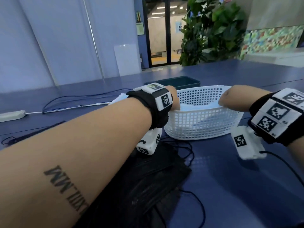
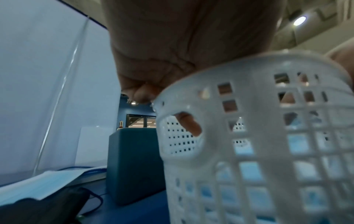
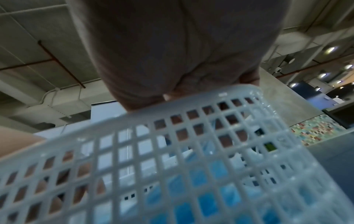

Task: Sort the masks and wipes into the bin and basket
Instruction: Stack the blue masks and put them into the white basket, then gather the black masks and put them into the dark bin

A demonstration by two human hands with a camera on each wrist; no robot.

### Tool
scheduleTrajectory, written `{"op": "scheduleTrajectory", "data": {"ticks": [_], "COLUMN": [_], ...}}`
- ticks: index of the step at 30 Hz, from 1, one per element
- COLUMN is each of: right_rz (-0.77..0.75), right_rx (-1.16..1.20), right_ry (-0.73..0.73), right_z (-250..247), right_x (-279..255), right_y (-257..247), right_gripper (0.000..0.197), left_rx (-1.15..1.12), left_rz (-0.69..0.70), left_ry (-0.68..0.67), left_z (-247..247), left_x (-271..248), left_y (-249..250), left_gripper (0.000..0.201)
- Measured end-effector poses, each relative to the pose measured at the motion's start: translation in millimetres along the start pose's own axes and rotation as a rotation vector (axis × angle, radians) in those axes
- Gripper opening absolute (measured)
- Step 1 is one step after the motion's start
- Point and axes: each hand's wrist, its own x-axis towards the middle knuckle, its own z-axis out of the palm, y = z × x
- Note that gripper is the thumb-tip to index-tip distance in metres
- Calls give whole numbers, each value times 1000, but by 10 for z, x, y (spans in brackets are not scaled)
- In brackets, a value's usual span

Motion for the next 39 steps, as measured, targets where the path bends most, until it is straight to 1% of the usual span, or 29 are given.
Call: {"op": "scheduleTrajectory", "data": {"ticks": [1,2,3,4,6,8,9,11,13,15,17,19,20,22,24,27,30,32,34,37,38,39], "right_rz": [-2,-10,-25,-26,-45,-85,-98,-134,-188,-277,-389,-490,-537,-607,-649,-691,-717,-732,-732,-722,-720,-720], "right_rx": [-47,-82,-96,-84,-25,72,124,213,251,298,322,306,285,218,141,19,-105,-164,-220,-280,-295,-314], "right_ry": [-27,-43,-31,-15,61,123,139,170,196,199,165,57,-16,-167,-281,-396,-434,-443,-461,-454,-444,-433], "right_z": [13,14,6,-6,-47,-120,-170,-278,-368,-418,-433,-402,-361,-242,-83,138,342,413,460,544,572,599], "right_x": [-6,2,10,9,-14,-121,-189,-330,-488,-617,-732,-854,-897,-937,-927,-908,-854,-822,-804,-767,-756,-743], "right_y": [-2,10,34,53,91,55,13,-97,-262,-433,-603,-796,-889,-1081,-1252,-1477,-1652,-1774,-1871,-1970,-1986,-1996], "right_gripper": [31,34,36,37,43,46,45,40,35,28,22,19,19,19,19,21,33,42,47,47,43,38], "left_rx": [58,100,85,36,-69,-137,-176,-287,-429,-545,-580,-568,-541,-484,-434,-422,-376,-284,-223,-316,-347,-364], "left_rz": [-13,-8,-8,-7,16,37,29,-1,-32,-47,-37,-67,-94,-177,-265,-397,-500,-542,-568,-600,-591,-573], "left_ry": [-9,-18,-19,-11,53,99,91,27,-59,-123,-183,-228,-241,-237,-229,-257,-269,-252,-272,-297,-294,-294], "left_z": [27,34,20,-21,-147,-279,-333,-436,-501,-533,-566,-592,-595,-576,-517,-362,-155,-58,25,132,157,163], "left_x": [4,26,37,23,-83,-248,-338,-545,-755,-963,-1163,-1332,-1407,-1517,-1589,-1670,-1649,-1618,-1583,-1515,-1483,-1468], "left_y": [31,39,35,10,-79,-255,-372,-613,-882,-1154,-1418,-1625,-1707,-1882,-2062,-2330,-2594,-2724,-2778,-2813,-2838,-2840], "left_gripper": [22,24,24,28,37,37,36,34,35,42,59,70,71,58,46,44,36,43,49,52,48,41]}}
